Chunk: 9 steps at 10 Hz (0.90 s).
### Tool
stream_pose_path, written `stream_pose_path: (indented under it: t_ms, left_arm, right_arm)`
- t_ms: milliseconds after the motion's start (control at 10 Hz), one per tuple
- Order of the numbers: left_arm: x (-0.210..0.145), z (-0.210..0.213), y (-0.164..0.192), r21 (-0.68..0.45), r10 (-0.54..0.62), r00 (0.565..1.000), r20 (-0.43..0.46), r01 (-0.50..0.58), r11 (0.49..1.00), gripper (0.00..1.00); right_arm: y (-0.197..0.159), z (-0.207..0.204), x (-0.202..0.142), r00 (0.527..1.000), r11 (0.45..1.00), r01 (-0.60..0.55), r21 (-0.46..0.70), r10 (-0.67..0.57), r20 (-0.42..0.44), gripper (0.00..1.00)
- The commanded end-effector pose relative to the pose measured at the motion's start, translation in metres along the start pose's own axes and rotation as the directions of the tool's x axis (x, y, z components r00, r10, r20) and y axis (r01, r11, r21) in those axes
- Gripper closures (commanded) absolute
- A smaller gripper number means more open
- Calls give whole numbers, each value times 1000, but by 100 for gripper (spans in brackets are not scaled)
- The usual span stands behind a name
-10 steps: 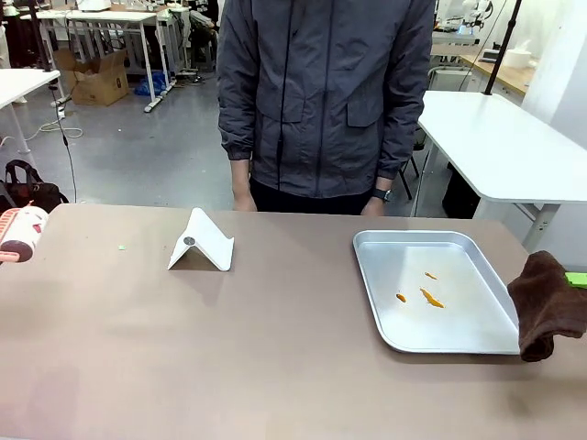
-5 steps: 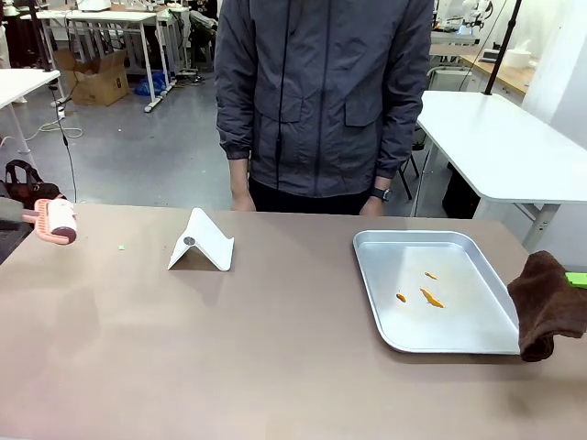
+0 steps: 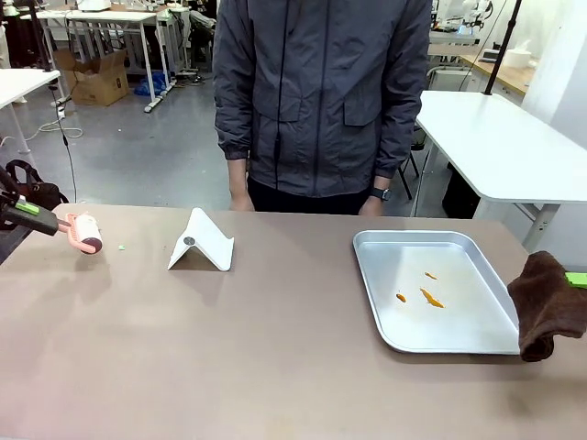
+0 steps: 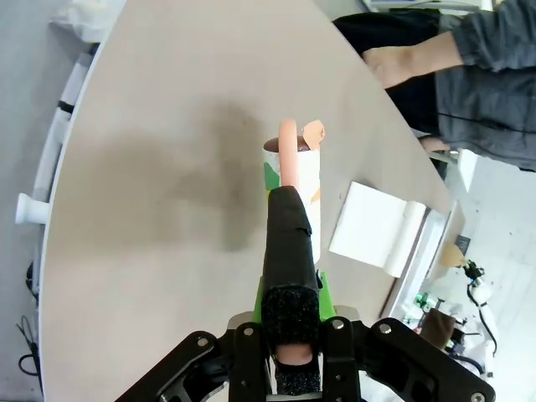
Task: Clean the surface of the table.
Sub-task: If a person points to the right, clean the right side of the table with your right hand, and if they point to the left, clean the left side with your left hand.
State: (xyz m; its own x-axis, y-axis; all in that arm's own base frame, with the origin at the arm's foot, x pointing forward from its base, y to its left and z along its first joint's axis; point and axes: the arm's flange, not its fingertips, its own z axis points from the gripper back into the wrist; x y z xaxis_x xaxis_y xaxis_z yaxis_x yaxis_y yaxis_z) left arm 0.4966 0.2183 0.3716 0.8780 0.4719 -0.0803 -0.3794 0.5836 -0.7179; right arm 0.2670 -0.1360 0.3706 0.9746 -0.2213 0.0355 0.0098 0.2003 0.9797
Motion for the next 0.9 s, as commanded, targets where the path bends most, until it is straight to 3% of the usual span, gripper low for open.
stream_pose_path:
  t_ms: [0,800]
  left_arm:
    - [10,-6,-4,43,31,999,-14,-31,999,78]
    - [6,-64,-9,186,-44,993,-107,63,981,78]
  right_arm:
    - [2,1,-2,1000,1000,-9,7,10,-10,100]
    - [2,1,-2,1000,1000,-9,7,10,-10,100]
